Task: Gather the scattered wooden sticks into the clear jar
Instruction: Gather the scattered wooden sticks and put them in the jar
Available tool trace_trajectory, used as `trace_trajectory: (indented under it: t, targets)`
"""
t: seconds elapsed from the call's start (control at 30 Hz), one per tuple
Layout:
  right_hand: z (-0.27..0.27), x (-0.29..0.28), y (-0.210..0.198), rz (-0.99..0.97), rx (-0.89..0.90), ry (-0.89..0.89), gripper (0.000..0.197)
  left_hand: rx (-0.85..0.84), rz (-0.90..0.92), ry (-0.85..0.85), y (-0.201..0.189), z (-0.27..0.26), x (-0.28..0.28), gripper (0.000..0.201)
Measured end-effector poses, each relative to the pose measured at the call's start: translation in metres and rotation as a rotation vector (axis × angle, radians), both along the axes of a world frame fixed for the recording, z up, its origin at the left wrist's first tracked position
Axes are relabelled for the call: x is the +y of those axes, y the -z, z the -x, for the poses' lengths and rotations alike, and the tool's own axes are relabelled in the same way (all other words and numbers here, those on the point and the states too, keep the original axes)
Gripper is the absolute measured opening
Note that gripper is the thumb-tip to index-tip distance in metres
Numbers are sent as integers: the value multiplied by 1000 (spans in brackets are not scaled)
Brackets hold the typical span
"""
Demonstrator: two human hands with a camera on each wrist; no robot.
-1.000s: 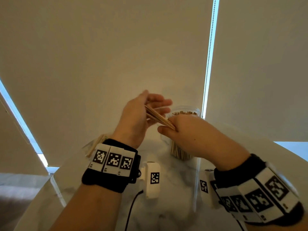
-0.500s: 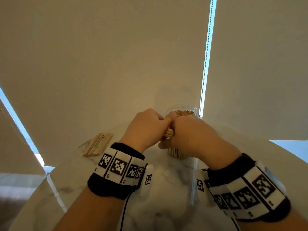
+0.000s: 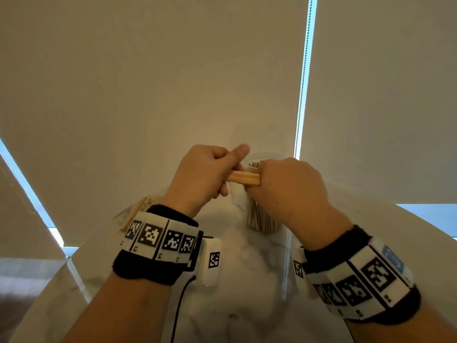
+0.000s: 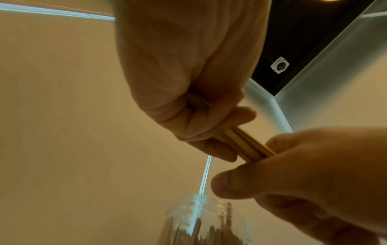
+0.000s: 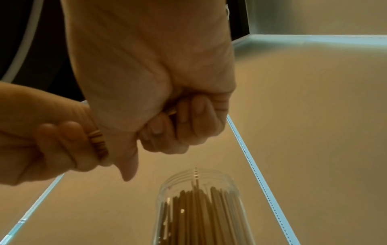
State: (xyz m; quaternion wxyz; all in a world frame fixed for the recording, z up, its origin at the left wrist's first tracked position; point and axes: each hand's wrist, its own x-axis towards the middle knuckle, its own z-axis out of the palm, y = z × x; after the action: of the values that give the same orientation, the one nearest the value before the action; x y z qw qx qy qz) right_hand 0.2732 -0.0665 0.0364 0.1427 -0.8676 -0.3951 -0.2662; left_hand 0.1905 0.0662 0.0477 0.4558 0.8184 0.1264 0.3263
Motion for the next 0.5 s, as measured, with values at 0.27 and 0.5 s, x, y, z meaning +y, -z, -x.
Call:
trace_trajectory:
  t: [0.27,0.5]
  targets:
    - [-8,-10,-14,-106,380,-406,41,-92,247,-194,11,-6,21,42]
    - [-18,-8,-13,-326,290,-202,52,-136,339,-79,21,-22,-1,40]
